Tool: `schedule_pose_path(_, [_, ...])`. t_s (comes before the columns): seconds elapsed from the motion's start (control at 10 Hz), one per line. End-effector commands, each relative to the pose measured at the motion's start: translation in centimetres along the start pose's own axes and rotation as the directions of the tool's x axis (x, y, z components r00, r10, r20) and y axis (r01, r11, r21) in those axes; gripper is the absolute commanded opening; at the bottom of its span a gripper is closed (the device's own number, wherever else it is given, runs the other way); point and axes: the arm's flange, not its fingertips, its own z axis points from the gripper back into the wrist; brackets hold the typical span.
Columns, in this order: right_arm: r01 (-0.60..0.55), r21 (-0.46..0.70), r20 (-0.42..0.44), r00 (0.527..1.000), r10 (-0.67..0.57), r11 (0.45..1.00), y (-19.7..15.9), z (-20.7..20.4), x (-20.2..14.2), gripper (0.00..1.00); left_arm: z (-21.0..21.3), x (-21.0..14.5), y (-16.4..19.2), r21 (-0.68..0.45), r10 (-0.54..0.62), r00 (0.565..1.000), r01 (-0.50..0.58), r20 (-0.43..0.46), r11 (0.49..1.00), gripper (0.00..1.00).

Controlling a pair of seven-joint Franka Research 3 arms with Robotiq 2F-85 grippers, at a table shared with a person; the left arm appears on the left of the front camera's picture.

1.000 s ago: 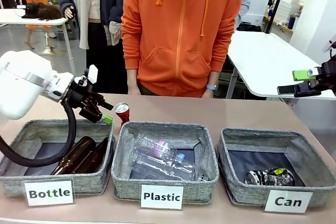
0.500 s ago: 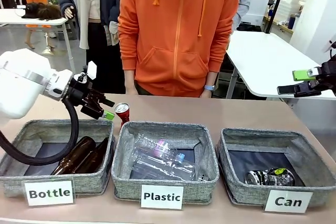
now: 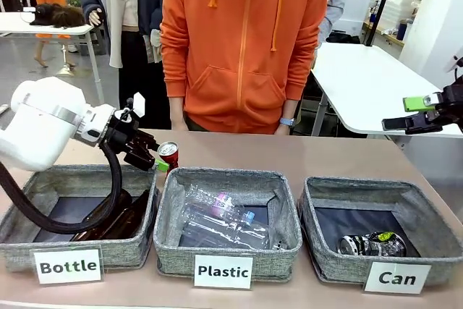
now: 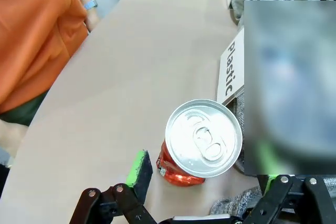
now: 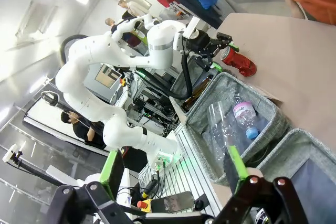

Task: Sort the can waste into the basket.
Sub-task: Pick up the can waste from the table and place it in the right Fabric basket.

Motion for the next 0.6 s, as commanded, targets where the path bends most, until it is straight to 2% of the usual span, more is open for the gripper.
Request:
schedule_pose_path(0.0, [-0.020, 0.004, -0.009, 1.000, 0.021, 1.000, 0.1, 0.2, 0.0, 1.00, -0.6, 0.1, 0.5, 0.001, -0.005, 1.000, 0.005, 0.019, 1.000, 1.00])
schedule_pose_path(0.5, [-0.020, 0.004, -0.009, 1.000, 0.021, 1.000, 0.1, 0.2, 0.0, 1.00, -1.9, -0.3, 1.0, 0.004, 0.032, 0.997, -0.032, 0.063, 0.999, 1.00])
